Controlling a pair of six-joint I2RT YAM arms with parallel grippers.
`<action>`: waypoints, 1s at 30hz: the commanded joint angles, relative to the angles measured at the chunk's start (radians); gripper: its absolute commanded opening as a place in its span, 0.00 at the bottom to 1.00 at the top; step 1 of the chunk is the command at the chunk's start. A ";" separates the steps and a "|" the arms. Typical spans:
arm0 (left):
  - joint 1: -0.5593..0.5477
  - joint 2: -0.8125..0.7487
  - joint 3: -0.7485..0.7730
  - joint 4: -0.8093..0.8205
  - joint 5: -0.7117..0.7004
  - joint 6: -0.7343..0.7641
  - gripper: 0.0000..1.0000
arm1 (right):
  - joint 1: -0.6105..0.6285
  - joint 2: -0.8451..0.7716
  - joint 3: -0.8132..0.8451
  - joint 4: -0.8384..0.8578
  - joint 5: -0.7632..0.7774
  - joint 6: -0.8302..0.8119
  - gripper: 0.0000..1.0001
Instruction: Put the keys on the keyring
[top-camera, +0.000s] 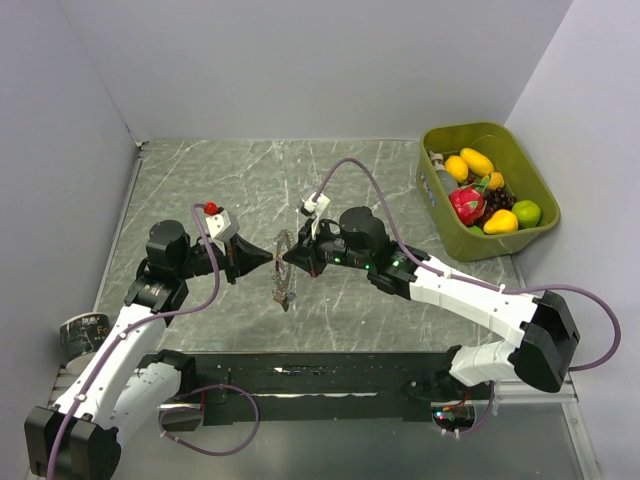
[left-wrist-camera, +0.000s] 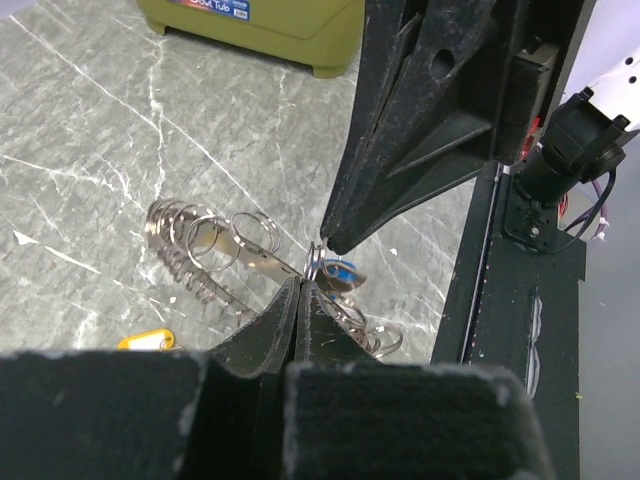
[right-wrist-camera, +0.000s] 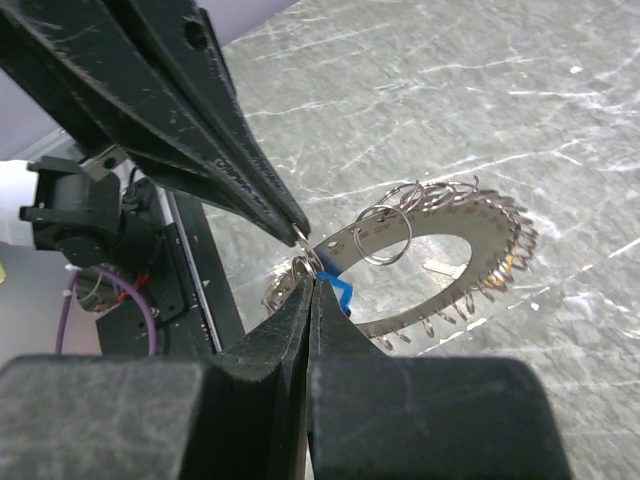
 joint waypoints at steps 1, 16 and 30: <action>-0.004 -0.002 0.053 0.034 0.022 0.016 0.01 | 0.008 -0.008 0.050 0.029 0.038 -0.002 0.00; -0.005 0.006 0.056 0.034 0.037 0.013 0.01 | 0.012 -0.036 0.037 0.056 0.022 -0.022 0.00; -0.005 -0.011 0.052 0.050 0.051 0.012 0.01 | 0.011 -0.025 0.024 0.039 0.093 -0.010 0.00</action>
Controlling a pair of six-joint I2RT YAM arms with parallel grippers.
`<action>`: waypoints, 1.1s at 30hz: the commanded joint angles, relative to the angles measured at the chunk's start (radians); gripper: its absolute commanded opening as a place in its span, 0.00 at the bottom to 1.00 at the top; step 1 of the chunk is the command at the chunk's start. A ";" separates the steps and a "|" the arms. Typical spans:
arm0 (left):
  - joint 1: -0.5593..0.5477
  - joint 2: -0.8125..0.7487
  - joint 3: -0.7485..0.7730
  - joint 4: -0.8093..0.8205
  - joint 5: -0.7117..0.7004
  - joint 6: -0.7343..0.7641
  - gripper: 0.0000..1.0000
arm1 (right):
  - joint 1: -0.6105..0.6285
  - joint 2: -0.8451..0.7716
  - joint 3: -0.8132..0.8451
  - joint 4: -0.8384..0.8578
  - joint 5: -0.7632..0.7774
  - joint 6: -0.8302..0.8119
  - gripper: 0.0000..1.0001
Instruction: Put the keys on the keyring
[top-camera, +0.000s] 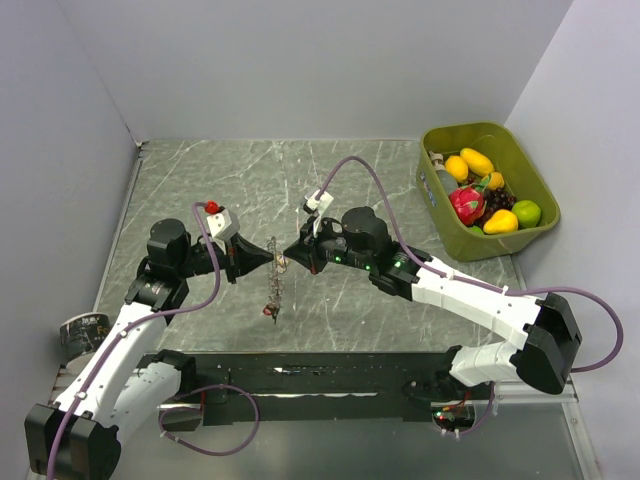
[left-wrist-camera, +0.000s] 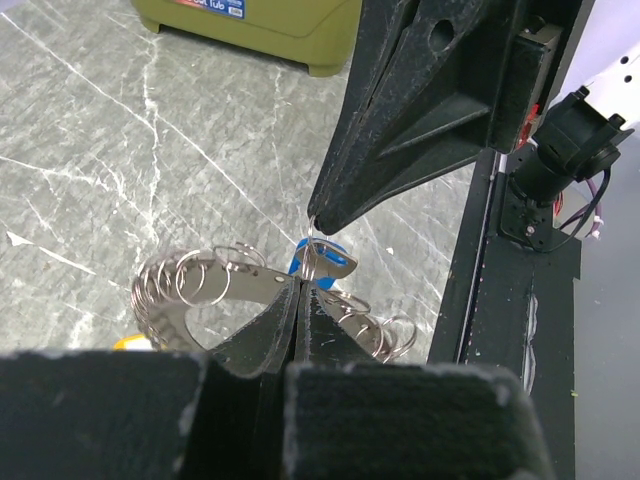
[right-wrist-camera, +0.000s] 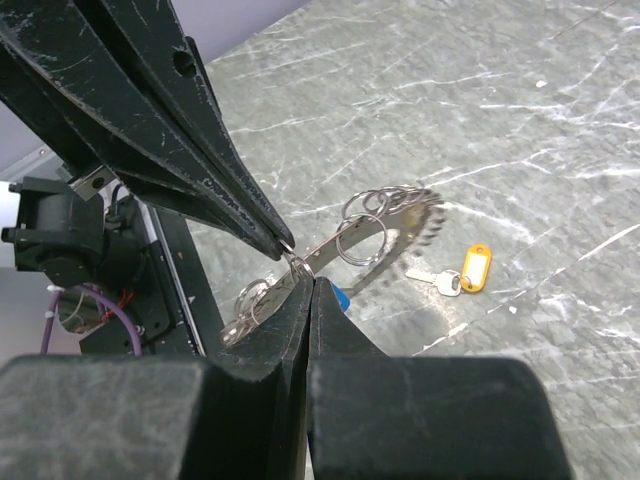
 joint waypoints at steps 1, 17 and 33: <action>-0.004 -0.025 0.045 0.054 0.045 0.012 0.01 | 0.006 -0.009 0.027 0.025 0.030 -0.008 0.00; -0.004 -0.065 0.025 0.094 0.038 0.000 0.01 | 0.006 -0.005 -0.009 0.022 0.013 -0.015 0.00; -0.004 -0.073 0.022 0.094 0.032 0.004 0.01 | 0.005 -0.129 -0.108 0.122 -0.047 -0.074 0.33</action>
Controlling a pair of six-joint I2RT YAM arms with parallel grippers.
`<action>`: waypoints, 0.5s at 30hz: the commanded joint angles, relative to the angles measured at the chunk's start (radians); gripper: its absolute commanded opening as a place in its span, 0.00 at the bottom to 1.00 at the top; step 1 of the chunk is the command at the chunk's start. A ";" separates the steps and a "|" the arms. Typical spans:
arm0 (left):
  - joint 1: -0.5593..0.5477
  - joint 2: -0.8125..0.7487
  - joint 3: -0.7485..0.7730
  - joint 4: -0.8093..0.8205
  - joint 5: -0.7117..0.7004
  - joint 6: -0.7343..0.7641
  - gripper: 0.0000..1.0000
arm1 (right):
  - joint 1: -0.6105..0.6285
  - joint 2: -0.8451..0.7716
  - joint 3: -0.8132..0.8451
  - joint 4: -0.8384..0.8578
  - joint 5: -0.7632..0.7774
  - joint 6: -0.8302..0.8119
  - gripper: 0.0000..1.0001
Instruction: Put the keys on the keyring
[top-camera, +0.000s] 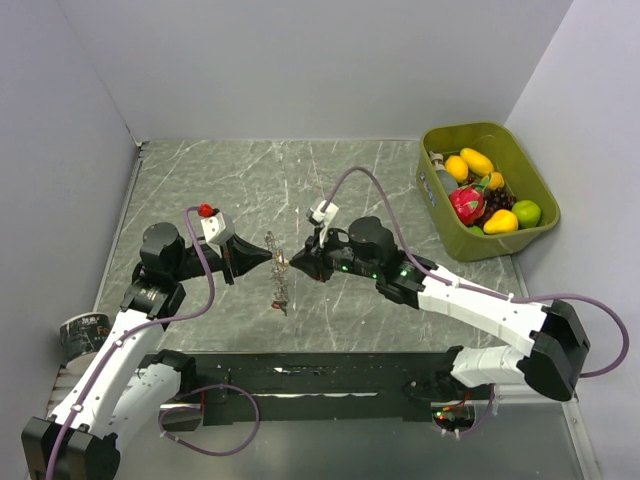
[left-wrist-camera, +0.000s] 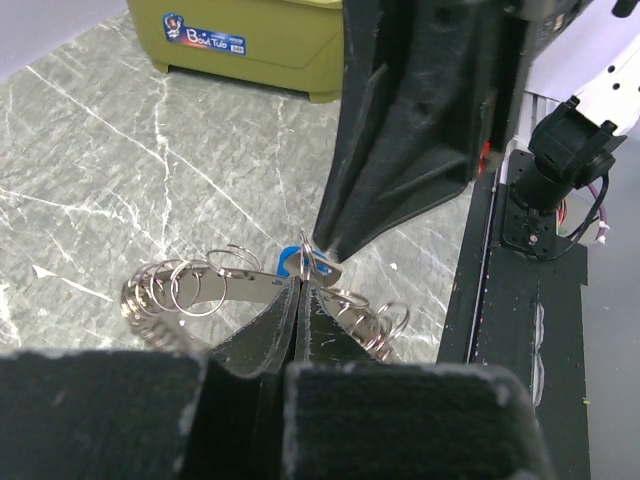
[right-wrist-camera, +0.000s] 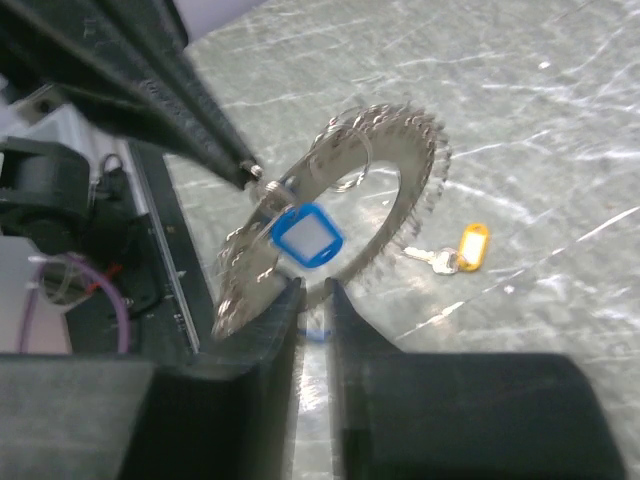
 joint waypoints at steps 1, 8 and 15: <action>-0.004 -0.017 0.022 0.065 0.027 0.005 0.01 | 0.005 -0.097 -0.031 0.104 -0.036 -0.053 0.42; -0.004 -0.011 0.022 0.070 0.040 0.002 0.01 | 0.002 -0.120 -0.037 0.133 -0.073 -0.049 0.86; -0.004 -0.010 0.019 0.082 0.061 -0.007 0.01 | 0.002 -0.074 -0.013 0.172 -0.128 -0.049 0.84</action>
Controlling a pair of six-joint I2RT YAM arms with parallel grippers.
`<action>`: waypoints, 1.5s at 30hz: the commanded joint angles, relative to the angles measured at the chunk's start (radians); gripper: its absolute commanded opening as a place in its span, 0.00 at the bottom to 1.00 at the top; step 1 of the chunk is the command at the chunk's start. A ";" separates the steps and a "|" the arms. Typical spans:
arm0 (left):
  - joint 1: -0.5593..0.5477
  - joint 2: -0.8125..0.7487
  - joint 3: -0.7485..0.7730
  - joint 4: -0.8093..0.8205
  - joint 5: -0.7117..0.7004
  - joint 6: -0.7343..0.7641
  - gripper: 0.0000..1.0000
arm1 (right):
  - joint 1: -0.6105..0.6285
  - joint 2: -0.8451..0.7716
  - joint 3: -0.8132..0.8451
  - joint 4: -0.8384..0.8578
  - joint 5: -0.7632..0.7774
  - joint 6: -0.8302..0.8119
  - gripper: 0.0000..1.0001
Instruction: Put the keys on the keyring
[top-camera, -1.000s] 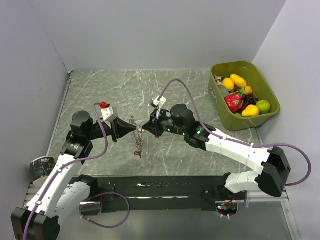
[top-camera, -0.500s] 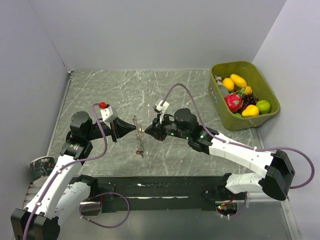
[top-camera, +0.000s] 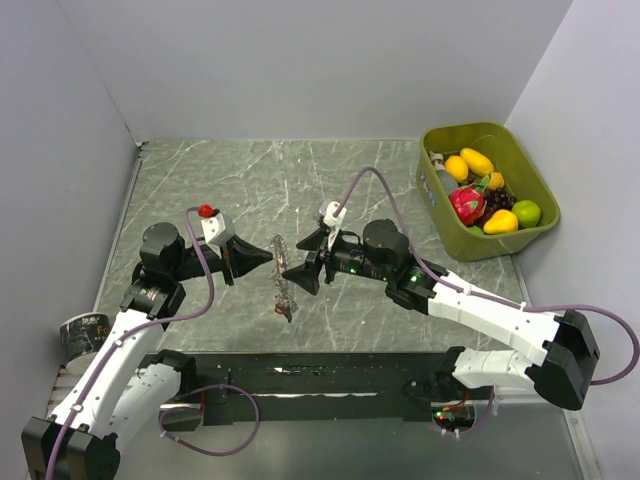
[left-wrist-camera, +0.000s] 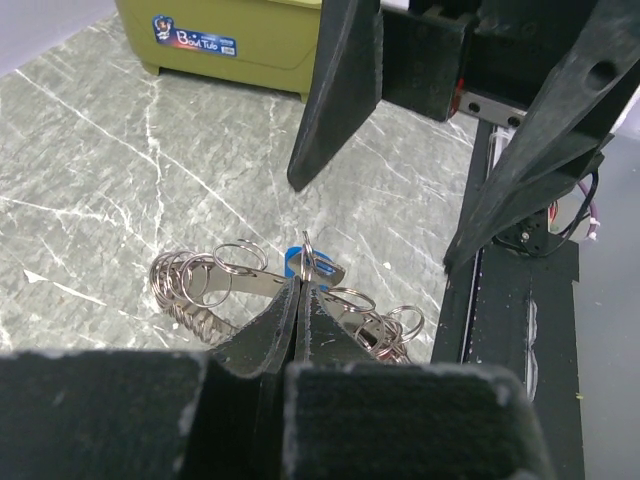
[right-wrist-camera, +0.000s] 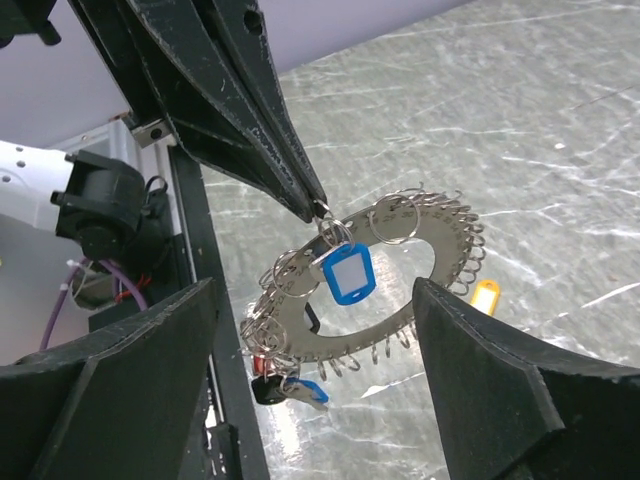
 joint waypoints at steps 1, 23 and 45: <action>-0.004 -0.011 0.019 0.082 0.044 -0.003 0.01 | 0.002 0.016 0.036 0.075 -0.048 -0.009 0.84; -0.004 -0.019 0.014 0.102 0.078 -0.014 0.01 | -0.005 0.099 0.072 0.068 0.024 0.039 0.49; -0.004 -0.023 0.008 0.120 0.101 -0.017 0.01 | -0.029 0.061 0.044 0.069 0.033 0.059 0.31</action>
